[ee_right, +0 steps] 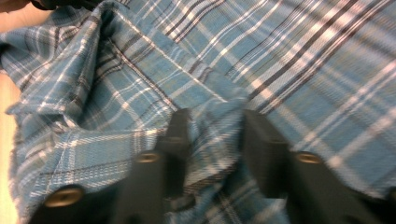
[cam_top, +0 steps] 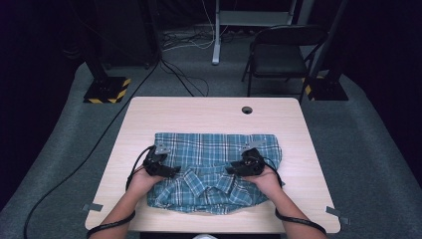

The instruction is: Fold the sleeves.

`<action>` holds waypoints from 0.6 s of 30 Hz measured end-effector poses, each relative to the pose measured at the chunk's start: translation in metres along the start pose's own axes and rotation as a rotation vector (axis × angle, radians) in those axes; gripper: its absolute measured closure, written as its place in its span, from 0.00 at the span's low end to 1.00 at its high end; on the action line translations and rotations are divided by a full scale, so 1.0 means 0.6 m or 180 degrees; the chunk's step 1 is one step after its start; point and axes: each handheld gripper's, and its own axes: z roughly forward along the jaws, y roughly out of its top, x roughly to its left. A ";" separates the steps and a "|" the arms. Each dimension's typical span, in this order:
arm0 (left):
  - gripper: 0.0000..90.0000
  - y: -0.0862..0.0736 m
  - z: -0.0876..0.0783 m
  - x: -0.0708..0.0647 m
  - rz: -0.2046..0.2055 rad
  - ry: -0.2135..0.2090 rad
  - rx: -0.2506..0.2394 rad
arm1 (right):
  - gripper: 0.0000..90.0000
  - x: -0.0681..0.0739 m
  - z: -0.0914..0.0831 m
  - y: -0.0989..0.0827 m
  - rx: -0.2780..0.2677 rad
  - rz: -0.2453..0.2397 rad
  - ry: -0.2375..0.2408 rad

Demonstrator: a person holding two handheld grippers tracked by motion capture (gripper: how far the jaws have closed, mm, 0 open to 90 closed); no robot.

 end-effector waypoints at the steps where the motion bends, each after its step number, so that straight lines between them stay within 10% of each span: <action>1: 0.14 -0.001 0.001 0.001 -0.0005 -0.0015 0.0006 | 0.80 -0.001 -0.005 0.000 -0.0041 0.0002 0.0017; 18: 0.12 0.002 0.008 0.007 0.0005 -0.0074 0.0014 | 0.84 -0.017 -0.030 -0.020 -0.0021 0.0041 -0.0095</action>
